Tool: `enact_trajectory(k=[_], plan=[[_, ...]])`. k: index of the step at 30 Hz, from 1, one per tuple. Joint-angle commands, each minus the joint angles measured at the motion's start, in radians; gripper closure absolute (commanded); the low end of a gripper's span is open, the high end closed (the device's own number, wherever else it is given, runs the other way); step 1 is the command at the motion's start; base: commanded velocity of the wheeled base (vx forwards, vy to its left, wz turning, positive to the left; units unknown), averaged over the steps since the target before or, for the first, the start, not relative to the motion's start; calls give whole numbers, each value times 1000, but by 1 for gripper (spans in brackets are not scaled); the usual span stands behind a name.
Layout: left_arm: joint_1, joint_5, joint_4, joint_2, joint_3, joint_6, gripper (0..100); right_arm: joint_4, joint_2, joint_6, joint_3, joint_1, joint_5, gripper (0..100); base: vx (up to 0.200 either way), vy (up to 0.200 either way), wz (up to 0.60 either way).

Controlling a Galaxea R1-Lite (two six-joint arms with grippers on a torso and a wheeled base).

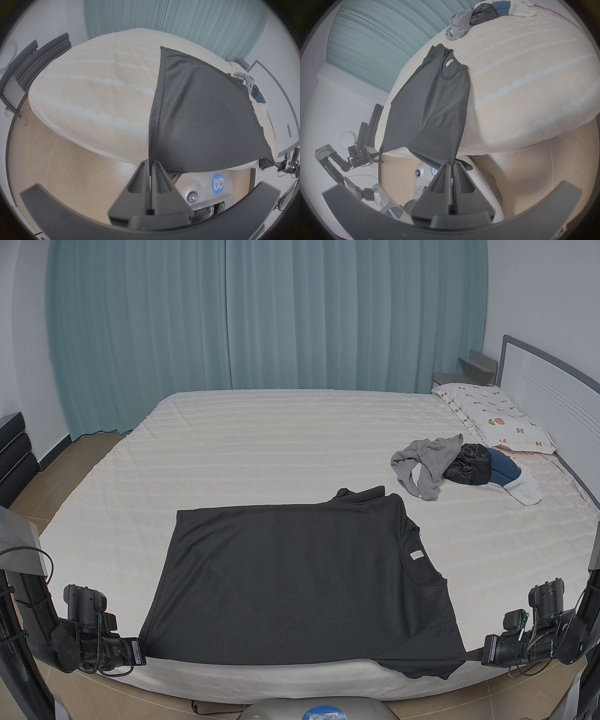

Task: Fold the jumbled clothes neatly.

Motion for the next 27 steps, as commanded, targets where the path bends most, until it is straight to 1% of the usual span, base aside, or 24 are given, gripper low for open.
enact_trajectory(k=[1,6,7,8,15,19,20,21,26,27], plan=[[7,1,-16,-1,28,12,100,44,-62,-22,18,7,1,100,0,0,0],[22,1,-28,-1,68,94,100,142,-65,-103,18,1,-7,100,0,0,0],[22,1,-28,-1,68,94,100,142,-65,-103,18,1,-7,100,0,0,0],[31,3,-28,-1,77,124,100,171,-68,-127,18,-1,-10,100,0,0,0],[36,6,-20,-4,100,170,100,209,-100,-137,18,-2,-16,100,0,0,0],[36,45,-13,-15,100,171,100,259,-130,-149,18,-2,-18,100,0,0,0],[36,45,-13,-15,100,171,100,259,-130,-149,18,-2,-18,100,0,0,0],[36,55,-8,-17,102,171,100,285,-142,-163,18,-2,-19,100,0,0,0],[33,56,56,-50,102,180,100,324,-168,-187,18,-4,-39,100,0,0,0],[33,56,95,-80,100,202,100,332,-174,-189,18,-4,-47,100,0,0,0]])
